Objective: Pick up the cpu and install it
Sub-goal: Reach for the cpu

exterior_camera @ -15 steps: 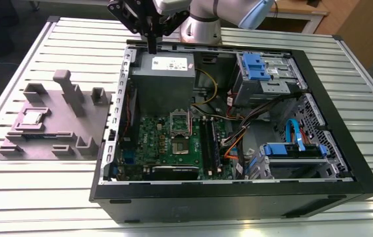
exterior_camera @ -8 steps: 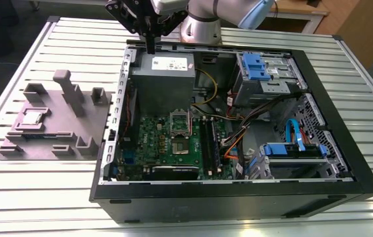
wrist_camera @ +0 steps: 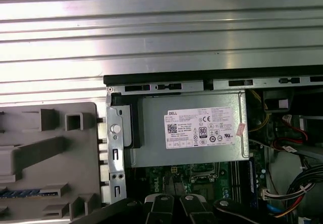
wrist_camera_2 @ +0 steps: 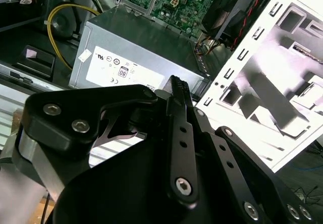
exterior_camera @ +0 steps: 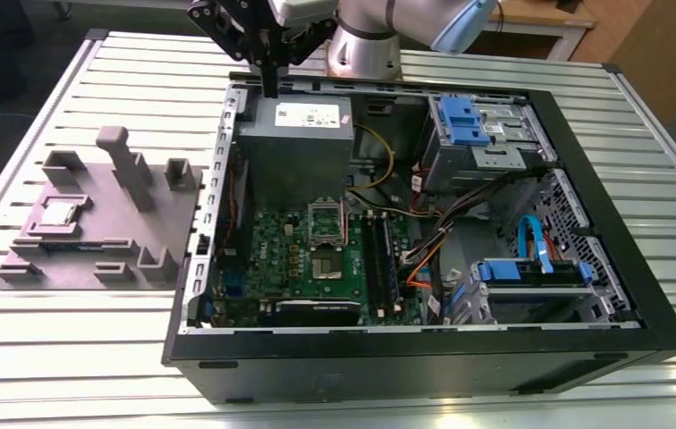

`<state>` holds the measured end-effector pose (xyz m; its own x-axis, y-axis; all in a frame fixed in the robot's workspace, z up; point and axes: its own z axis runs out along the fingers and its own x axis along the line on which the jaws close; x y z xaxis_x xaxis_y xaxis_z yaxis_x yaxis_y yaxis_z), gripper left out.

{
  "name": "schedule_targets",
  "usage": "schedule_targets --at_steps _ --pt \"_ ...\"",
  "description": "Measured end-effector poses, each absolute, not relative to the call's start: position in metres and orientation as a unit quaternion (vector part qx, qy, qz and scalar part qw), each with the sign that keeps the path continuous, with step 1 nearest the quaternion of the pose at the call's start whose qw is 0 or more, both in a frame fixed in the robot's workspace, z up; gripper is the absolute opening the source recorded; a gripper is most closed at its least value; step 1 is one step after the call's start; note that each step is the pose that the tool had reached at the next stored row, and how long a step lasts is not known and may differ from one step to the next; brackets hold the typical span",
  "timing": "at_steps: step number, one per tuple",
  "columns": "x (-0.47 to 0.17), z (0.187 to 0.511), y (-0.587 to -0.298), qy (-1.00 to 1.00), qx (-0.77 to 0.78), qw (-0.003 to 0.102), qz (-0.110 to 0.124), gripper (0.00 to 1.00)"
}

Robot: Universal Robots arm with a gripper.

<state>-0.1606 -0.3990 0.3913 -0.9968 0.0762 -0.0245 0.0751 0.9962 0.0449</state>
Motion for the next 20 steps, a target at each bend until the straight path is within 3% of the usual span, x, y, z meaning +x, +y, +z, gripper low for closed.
schedule_targets --at_steps 20 --pt "-0.173 0.391 -0.399 0.999 0.038 0.013 0.022 0.1"
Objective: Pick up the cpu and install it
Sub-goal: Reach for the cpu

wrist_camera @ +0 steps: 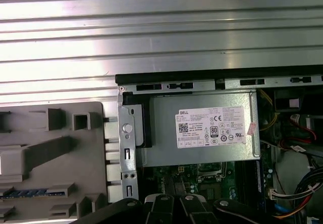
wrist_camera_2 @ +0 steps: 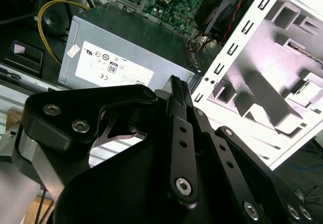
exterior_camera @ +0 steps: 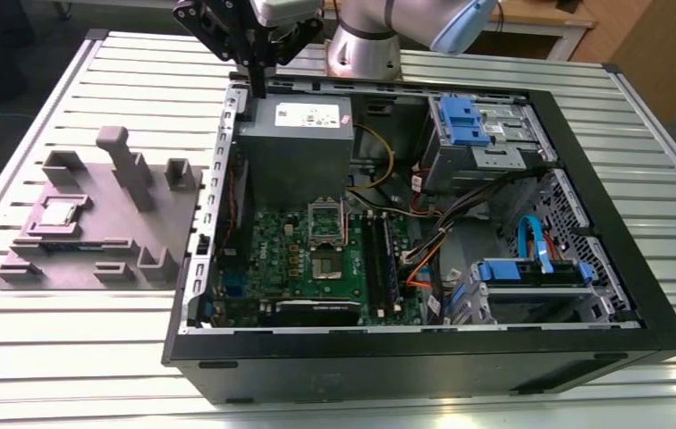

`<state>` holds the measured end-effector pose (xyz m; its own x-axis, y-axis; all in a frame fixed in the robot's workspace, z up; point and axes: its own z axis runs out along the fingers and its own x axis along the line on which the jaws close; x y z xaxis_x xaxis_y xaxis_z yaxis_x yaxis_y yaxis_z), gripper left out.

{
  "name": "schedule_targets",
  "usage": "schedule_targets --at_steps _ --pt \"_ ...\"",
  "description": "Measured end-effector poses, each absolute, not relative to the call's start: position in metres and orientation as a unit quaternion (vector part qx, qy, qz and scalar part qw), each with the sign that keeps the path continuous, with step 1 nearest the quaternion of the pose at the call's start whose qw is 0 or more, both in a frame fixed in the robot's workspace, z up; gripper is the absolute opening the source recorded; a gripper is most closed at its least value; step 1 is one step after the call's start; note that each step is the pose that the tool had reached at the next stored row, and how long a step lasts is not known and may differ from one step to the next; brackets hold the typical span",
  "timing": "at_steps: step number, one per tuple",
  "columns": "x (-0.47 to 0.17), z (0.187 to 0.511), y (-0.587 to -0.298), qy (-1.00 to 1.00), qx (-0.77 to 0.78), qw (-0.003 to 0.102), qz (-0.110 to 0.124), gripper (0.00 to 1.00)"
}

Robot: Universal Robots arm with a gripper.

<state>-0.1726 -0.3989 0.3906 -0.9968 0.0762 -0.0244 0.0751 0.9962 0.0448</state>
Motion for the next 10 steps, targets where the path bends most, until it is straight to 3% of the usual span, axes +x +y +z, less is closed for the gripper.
schedule_targets --at_steps 10 --pt "-0.1761 0.3903 -0.3989 0.999 0.038 0.013 0.022 0.1"
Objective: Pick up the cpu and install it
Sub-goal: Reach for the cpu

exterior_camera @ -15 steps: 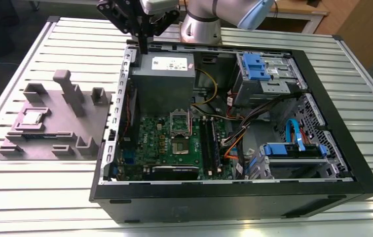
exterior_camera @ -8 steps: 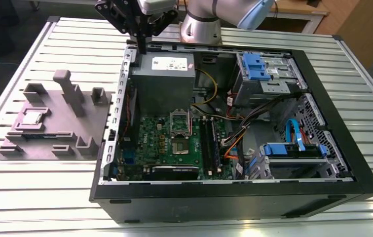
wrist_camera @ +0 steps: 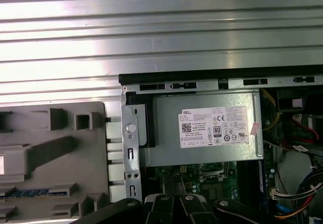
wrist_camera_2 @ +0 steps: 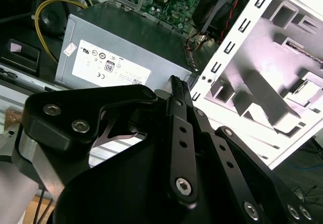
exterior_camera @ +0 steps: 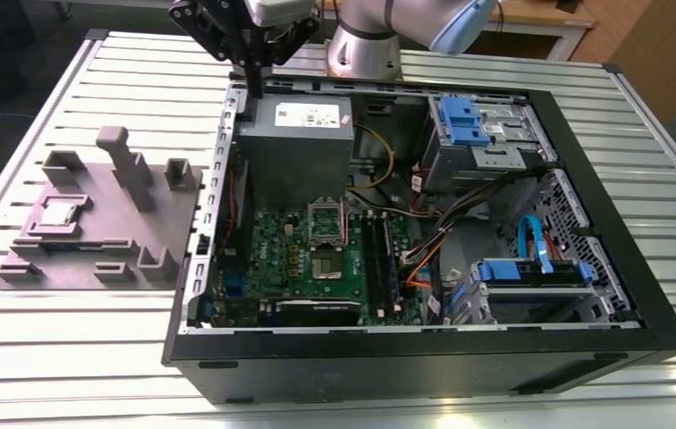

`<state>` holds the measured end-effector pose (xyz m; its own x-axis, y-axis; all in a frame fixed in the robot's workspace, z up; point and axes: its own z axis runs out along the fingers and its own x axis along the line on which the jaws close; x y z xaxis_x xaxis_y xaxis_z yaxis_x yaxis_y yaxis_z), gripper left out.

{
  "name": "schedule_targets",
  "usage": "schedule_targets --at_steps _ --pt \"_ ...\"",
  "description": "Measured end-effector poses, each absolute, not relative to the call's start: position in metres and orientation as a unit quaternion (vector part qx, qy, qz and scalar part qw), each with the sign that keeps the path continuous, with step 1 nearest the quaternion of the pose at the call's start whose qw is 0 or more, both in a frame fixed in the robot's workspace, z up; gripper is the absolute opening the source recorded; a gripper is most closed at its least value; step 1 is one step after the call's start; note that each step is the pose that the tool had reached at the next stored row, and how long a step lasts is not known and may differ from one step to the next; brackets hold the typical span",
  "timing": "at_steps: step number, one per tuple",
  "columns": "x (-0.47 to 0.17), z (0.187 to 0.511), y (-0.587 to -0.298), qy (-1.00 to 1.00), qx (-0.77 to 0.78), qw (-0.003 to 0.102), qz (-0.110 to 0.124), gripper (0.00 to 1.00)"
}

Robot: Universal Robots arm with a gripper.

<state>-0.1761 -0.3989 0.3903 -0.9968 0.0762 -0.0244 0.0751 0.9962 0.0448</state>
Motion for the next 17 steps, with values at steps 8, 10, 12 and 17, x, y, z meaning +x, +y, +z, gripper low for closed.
schedule_targets --at_steps 8,10,12,17 --pt "-0.1787 0.3901 -0.3989 0.999 0.038 0.013 0.022 0.1" --pt "-0.1793 0.3901 -0.3989 0.999 0.038 0.013 0.022 0.1" --pt "-0.1799 0.39 -0.3989 0.999 0.038 0.013 0.022 0.1" --pt "-0.1832 0.3899 -0.3989 0.999 0.038 0.013 0.022 0.1"
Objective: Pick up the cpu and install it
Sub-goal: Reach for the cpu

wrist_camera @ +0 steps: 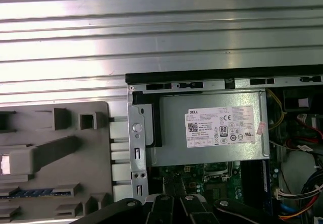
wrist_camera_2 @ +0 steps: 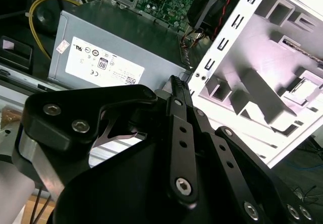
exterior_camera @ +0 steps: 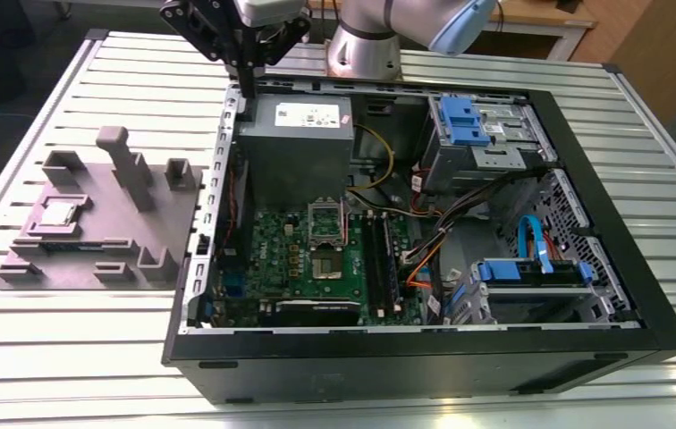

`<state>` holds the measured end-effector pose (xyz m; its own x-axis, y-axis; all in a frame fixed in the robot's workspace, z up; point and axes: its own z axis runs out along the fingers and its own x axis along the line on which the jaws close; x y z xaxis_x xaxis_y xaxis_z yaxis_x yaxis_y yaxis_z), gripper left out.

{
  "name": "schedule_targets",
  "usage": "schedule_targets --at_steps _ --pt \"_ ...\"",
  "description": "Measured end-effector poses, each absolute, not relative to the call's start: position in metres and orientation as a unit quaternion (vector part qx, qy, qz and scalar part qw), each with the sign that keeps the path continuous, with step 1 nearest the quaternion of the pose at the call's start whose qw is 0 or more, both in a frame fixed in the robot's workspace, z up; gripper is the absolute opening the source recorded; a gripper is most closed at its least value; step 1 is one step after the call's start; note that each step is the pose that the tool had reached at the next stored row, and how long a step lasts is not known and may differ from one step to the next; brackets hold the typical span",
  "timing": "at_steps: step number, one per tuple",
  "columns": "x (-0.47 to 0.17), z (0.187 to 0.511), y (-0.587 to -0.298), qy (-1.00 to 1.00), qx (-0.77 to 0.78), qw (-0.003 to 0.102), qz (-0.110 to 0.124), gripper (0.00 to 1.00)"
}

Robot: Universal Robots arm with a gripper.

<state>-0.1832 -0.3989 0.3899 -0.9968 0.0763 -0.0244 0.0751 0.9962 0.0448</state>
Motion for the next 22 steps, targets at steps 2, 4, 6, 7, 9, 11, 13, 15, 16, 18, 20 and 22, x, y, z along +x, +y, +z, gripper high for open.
schedule_targets --at_steps 2,4,6,7,9,11,13,15,16,18,20,22 --pt "-0.1839 0.3898 -0.3989 0.999 0.038 0.013 0.022 0.1" --pt "-0.1846 0.3898 -0.3989 0.999 0.038 0.013 0.022 0.1" --pt "-0.1852 0.3897 -0.3989 0.999 0.038 0.013 0.022 0.1" --pt "-0.1856 0.3897 -0.3989 0.999 0.038 0.013 0.022 0.1" --pt "-0.1862 0.3897 -0.3989 0.999 0.038 0.013 0.022 0.1" --pt "-0.1868 0.3896 -0.3989 0.999 0.038 0.013 0.022 0.1" --pt "-0.1874 0.3896 -0.3989 0.999 0.038 0.013 0.022 0.1" --pt "-0.1881 0.3896 -0.3989 0.999 0.038 0.013 0.022 0.1" --pt "-0.1884 0.3895 -0.3989 0.999 0.038 0.013 0.022 0.1" --pt "-0.189 0.3895 -0.3989 0.999 0.038 0.013 0.022 0.1" --pt "-0.1896 0.3894 -0.3989 0.999 0.038 0.013 0.022 0.1" --pt "-0.1902 0.3894 -0.3989 0.999 0.038 0.013 0.022 0.1"
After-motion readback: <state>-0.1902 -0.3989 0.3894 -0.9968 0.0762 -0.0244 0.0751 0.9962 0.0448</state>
